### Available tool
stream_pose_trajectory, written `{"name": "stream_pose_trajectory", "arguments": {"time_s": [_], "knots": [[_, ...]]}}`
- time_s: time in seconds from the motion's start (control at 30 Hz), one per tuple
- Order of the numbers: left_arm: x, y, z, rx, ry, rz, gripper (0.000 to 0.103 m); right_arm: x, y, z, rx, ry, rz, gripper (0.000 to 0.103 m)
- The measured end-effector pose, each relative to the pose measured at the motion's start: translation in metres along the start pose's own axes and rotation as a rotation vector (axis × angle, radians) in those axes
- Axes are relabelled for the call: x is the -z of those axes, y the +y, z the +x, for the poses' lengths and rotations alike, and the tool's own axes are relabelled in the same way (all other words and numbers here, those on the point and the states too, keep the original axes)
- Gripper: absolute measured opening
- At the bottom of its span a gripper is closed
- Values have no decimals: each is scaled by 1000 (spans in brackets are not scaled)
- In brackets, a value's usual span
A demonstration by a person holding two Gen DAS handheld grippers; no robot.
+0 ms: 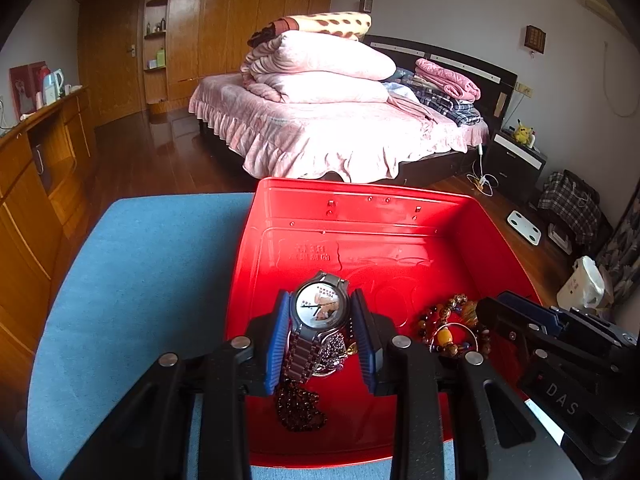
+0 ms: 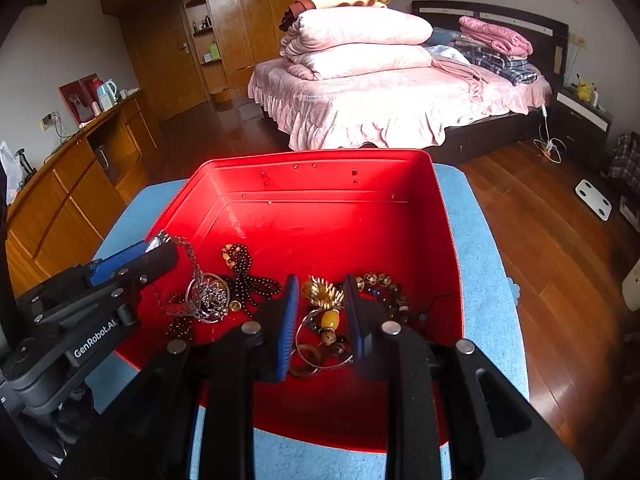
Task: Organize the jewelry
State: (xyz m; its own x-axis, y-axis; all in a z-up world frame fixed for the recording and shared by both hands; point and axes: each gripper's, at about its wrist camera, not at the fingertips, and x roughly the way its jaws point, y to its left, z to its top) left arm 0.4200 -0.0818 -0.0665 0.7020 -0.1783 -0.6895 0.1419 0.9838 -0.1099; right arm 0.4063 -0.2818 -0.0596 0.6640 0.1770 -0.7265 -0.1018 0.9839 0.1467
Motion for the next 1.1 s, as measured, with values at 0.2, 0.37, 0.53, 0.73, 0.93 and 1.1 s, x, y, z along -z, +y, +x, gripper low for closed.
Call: {"name": "stream_pose_trajectory", "arguments": {"time_s": [0.2, 0.37, 0.53, 0.73, 0.93, 1.1], "knots": [[-3, 3, -4, -3, -21, -5, 33, 0, -2, -3, 8, -16, 1, 31], [-4, 4, -11, -13, -41, -7, 38, -2, -3, -6, 16, -31, 3, 31], [-3, 3, -15, -35, -54, 0, 47, -3, -6, -11, 28, -47, 17, 41], [1, 5, -27, -61, -78, 13, 56, 0, -8, -16, 37, -61, 14, 52], [6, 4, -42, -82, -115, 25, 70, 6, -7, -24, 32, -76, 7, 58], [8, 3, -53, -81, -136, 28, 81, 11, -5, -31, 30, -90, 4, 65]]}}
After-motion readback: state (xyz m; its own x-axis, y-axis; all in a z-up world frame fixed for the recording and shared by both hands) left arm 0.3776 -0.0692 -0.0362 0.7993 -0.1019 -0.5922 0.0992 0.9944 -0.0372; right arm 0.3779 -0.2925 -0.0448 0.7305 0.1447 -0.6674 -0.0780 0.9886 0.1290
